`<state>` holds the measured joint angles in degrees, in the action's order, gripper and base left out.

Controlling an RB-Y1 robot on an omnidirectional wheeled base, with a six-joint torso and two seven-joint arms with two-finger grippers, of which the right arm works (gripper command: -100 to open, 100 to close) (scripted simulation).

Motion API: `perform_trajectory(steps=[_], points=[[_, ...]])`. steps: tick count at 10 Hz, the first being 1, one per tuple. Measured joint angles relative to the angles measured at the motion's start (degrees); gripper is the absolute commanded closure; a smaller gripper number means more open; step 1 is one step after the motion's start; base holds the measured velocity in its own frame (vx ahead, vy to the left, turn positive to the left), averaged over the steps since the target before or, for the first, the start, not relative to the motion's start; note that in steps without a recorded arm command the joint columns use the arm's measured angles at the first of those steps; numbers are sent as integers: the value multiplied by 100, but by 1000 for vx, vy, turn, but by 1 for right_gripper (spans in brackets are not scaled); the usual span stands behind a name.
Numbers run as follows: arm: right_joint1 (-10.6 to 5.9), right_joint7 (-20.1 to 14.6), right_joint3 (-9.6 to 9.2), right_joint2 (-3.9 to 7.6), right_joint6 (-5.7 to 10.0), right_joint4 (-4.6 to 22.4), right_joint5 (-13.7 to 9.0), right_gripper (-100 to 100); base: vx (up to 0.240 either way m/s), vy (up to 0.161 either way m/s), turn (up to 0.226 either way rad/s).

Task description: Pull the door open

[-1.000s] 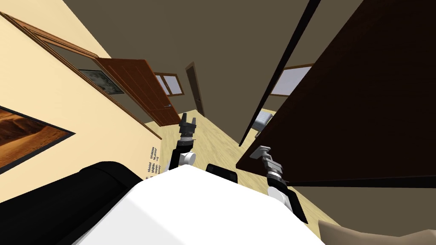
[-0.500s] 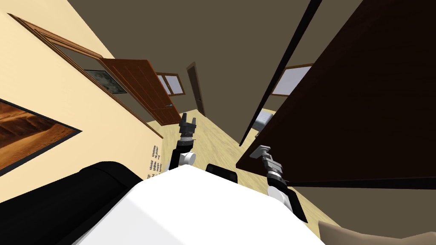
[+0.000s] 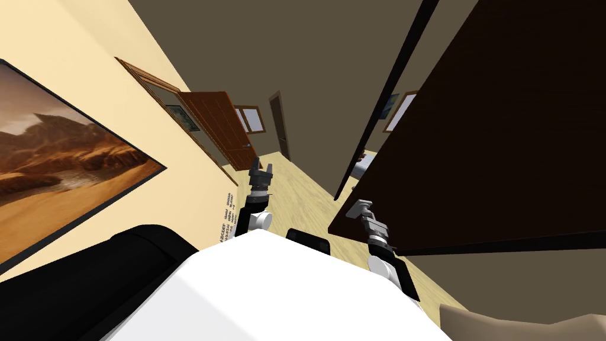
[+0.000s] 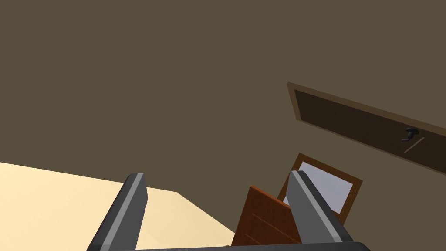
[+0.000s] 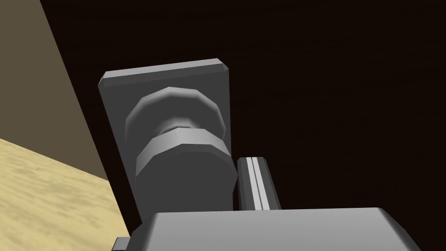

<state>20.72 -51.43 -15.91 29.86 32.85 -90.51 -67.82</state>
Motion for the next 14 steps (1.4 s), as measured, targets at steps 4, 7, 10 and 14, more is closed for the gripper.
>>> perform_trajectory(steps=[4, 7, 10, 14], points=[[-95, -104, -109, 30, -7, 31, 123, -100, -112, -58, 82], [-175, -132, -144, 13, 0, 3, 188, -100, -110, -53, 62], [-148, -161, -198, 29, 19, -10, 244, -100, -56, -23, 23], [-33, -205, -87, 192, -41, -2, 12, -100, 30, 19, -45]])
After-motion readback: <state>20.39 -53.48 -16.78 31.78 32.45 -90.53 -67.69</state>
